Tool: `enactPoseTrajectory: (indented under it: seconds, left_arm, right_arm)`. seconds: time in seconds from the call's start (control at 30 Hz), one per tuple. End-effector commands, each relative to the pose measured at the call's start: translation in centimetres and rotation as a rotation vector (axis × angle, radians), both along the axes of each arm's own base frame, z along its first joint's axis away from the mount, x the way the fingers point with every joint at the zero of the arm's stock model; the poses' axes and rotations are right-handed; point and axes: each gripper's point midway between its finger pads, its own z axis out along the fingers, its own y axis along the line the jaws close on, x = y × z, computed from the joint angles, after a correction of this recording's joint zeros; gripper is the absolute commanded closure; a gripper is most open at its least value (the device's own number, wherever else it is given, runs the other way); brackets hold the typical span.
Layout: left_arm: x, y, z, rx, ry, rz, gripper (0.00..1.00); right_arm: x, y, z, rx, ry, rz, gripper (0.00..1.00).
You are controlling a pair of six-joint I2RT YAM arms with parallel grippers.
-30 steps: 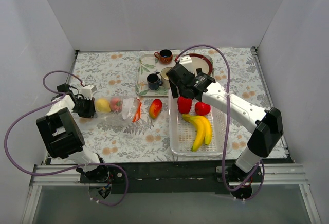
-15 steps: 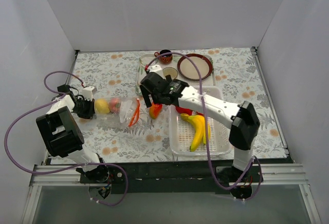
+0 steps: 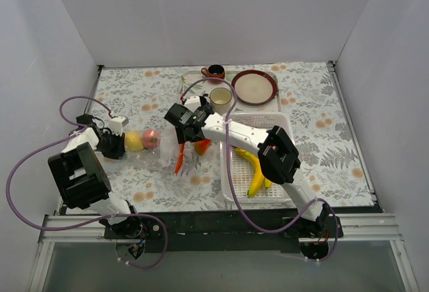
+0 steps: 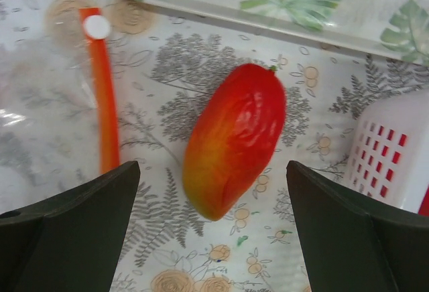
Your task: Open the zip-top bag and remove the fake food
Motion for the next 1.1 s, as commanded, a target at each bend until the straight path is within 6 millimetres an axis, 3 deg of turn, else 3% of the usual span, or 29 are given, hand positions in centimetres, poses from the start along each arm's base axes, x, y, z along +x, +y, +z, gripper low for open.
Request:
enactPoseTrajectory:
  seconds: [0.0,0.13,0.27,0.43,0.73,0.8,0.87,0.9,1.0,1.07]
  left_arm:
    - [-0.3,0.4,0.5,0.055,-0.052,-0.029,1.00]
    - [-0.4,0.5,0.1,0.047,-0.037,-0.023,1.00]
    - [-0.5,0.3,0.5,0.037,-0.046,-0.025,1.00]
    - [-0.5,0.3,1.1,0.050,-0.065,-0.035,1.00]
    - [-0.3,0.2,2.0,0.044,-0.083,-0.032,1.00]
    - [-0.2,0.2,2.4,0.047,-0.094,-0.033,1.00]
    - [-0.2,0.2,2.4,0.046,-0.092,-0.031,1.00]
    - [-0.1,0.2,2.5,0.046,-0.093,-0.030,1.00]
    - [0.0,0.5,2.2,0.052,-0.078,-0.024,1.00]
    - [0.3,0.7,2.4,0.059,-0.083,-0.021,1.00]
  right_arm:
    - [0.7,-2.4,2.1,0.012,-0.062,-0.122,0.02]
    - [0.8,-3.1,1.0,0.014,-0.034,-0.126,0.02]
    - [1.0,-3.5,-1.9,-0.004,0.038,-0.145,0.01]
    - [0.6,-3.8,-4.1,-0.011,0.103,-0.145,0.02]
    - [-0.2,-2.0,-5.3,0.058,0.148,-0.053,0.37]
    - [-0.2,-2.0,-4.7,0.055,0.145,-0.044,0.50]
    - [0.1,-1.5,-2.6,0.069,0.104,-0.016,0.60]
    - [-0.1,-1.2,-1.7,0.070,0.087,0.001,0.73]
    - [0.0,-1.0,3.5,0.091,-0.020,0.043,0.81]
    - [-0.2,-2.9,6.2,0.085,-0.078,0.030,0.83]
